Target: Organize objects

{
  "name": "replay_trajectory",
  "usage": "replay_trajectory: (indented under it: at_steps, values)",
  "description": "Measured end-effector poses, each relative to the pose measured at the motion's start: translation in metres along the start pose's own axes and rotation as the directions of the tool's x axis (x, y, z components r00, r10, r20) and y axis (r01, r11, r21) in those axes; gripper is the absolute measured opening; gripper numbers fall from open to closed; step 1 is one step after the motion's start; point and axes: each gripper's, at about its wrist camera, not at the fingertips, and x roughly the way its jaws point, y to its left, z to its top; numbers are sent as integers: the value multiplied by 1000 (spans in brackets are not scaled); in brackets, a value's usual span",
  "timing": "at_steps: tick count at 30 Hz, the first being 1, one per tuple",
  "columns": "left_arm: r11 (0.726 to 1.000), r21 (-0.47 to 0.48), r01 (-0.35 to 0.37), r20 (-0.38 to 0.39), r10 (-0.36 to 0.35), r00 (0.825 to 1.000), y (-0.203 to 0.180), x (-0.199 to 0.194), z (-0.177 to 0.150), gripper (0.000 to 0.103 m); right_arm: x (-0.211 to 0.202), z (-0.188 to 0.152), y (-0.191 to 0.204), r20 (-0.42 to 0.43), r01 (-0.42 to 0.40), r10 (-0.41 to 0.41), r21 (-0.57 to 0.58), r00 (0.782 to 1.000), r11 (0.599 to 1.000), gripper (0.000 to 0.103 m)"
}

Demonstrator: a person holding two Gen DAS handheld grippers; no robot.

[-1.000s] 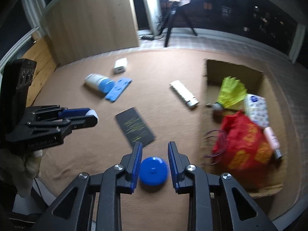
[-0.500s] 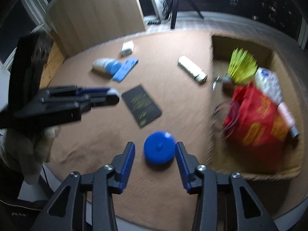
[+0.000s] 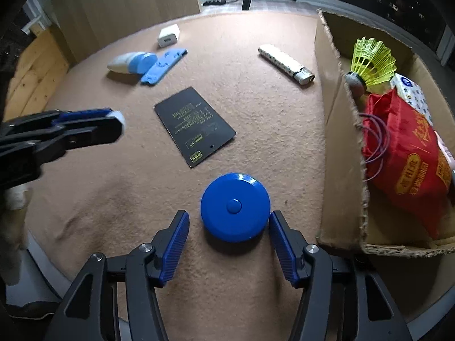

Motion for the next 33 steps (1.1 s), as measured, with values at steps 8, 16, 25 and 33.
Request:
replay_trajectory:
  at_steps: [8,16,25,33]
  values:
    - [1000,-12,0,-2,0,1000,3,-5,-8,27,3,5,7,4,44,-44,-27,999,999,56]
    - [1000,-11,13,7,-13,1000,-1,-8,-7,27,-5,2,9,12,24,-24,-36,1000,999,46]
    - [999,28,37,35,-38,999,-23,-5,19,27,-67,16,-9,139,-28,29,-11,990,1000,46]
    - [993,88,73,81,-80,994,-63,4,66,27,-107,46,-65,235,63,-70,36,969,997,46]
